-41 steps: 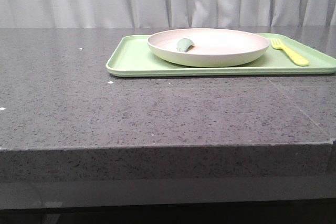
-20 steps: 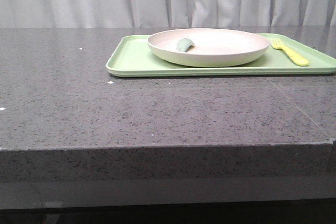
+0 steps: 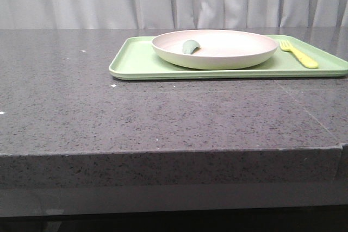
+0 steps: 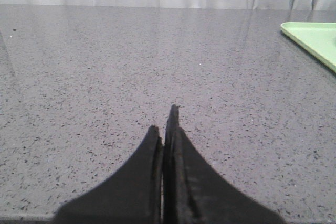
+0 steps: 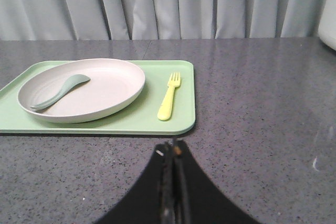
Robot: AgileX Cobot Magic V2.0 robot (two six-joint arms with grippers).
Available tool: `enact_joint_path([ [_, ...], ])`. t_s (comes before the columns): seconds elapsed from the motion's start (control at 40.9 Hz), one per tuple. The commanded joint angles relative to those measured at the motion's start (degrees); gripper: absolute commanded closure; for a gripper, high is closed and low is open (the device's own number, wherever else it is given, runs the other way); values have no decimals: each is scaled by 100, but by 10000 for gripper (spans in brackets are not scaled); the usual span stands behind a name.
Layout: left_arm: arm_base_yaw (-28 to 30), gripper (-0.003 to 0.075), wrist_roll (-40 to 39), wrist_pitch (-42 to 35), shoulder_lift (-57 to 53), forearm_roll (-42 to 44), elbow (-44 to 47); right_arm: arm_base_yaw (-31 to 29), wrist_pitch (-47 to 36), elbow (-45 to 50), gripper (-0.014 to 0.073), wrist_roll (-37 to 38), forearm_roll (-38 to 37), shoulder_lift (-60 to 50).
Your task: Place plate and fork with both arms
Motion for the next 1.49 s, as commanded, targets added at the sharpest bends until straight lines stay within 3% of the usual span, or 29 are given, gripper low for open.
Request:
enact_joint_path([
  [0.0, 20, 738, -9, -514, -115, -49, 32, -124, -954, 330, 710, -39, -89, -31],
  [0.367, 20, 738, -9, -514, -115, -49, 32, -501, -1305, 1777, 710, -39, -89, -568],
  [0.489, 20, 738, -9, -514, -115, -49, 32, -501, -1759, 2075, 710, -39, -81, -568],
  [1.467, 20, 738, -9, -514, -115, -49, 32, -501, -1782, 2051, 710, -39, -27, -568],
])
